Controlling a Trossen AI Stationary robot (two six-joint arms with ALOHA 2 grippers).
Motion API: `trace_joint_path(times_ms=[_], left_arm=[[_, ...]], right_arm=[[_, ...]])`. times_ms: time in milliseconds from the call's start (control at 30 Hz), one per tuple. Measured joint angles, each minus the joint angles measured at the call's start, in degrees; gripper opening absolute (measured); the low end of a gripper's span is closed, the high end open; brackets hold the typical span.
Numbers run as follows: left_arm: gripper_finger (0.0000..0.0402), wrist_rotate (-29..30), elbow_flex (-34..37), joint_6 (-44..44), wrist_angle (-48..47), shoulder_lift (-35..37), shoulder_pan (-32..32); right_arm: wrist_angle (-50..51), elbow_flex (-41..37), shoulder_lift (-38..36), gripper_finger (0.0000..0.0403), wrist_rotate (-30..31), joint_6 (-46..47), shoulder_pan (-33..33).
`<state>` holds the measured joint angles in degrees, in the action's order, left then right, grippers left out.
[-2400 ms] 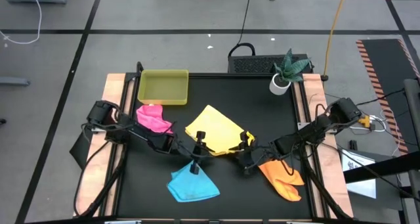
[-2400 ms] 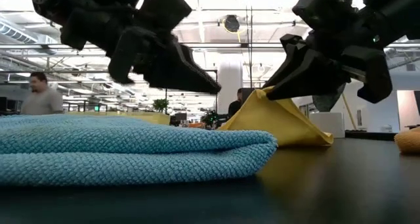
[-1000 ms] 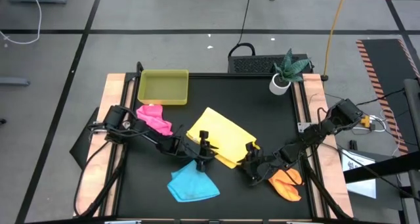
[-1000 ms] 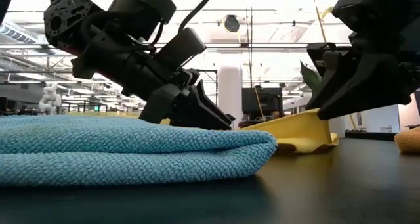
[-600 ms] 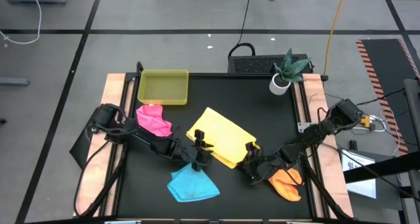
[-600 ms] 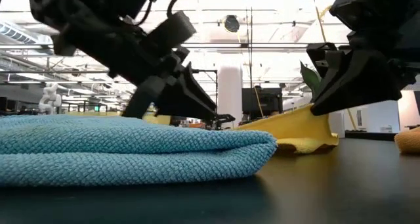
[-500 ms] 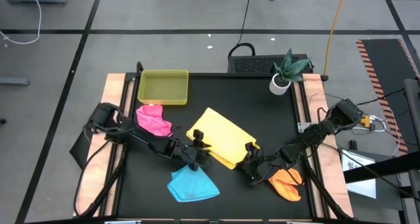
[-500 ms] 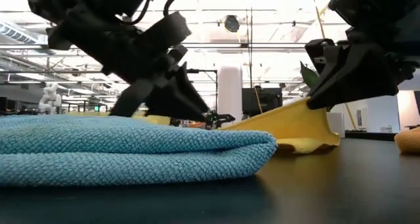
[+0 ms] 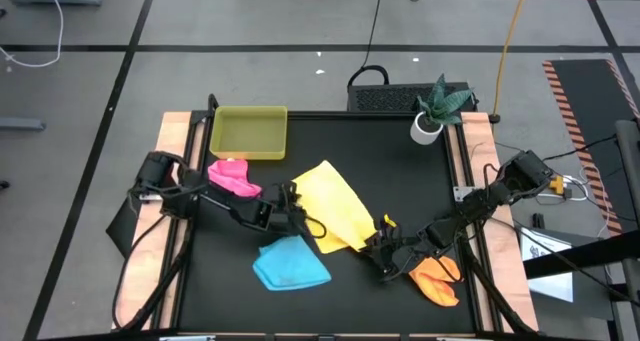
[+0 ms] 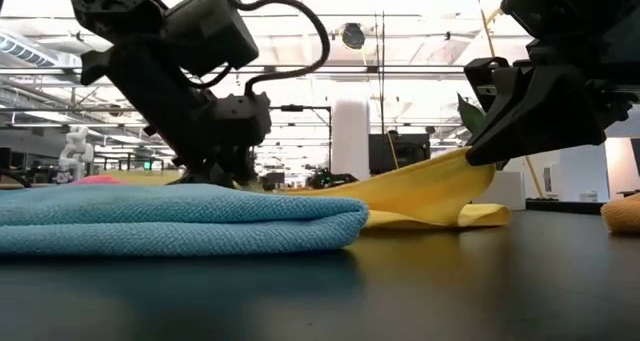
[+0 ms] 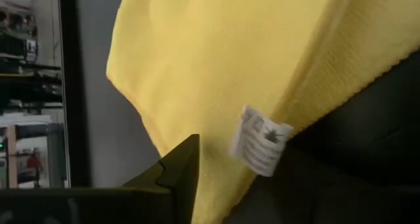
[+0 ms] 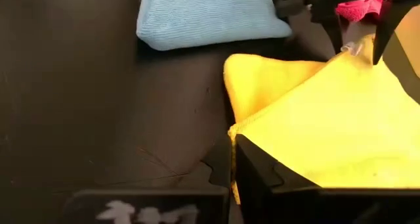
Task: Fold microfiber towels
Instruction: Fold the yellow microfiber cloth
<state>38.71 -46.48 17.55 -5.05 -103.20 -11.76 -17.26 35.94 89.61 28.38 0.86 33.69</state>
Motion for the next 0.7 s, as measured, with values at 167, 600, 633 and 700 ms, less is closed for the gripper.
trace_joint_path(times_ms=[167, 600, 633, 700], left_arm=[[0.0112, -0.4, 0.0, -1.5, -0.4, 0.0, 1.8], [0.0072, 2.7, 0.2, -2.6, -1.3, 2.9, -1.1], [0.0078, 3.0, 0.2, -2.7, -1.3, 3.6, -1.2], [0.0092, 3.2, 0.2, -3.3, -3.6, 5.3, -1.4]], right_arm=[[0.0, 0.0, 0.0, 0.0002, 0.1, 0.2, 0.0], [-22.7, 0.0, 3.0, 0.0002, -13.0, -2.9, -9.5], [-25.1, 0.0, 4.0, 0.0003, -14.2, -3.7, -10.0], [-29.7, 0.0, 6.0, 0.0007, -16.1, -4.4, -10.6]])
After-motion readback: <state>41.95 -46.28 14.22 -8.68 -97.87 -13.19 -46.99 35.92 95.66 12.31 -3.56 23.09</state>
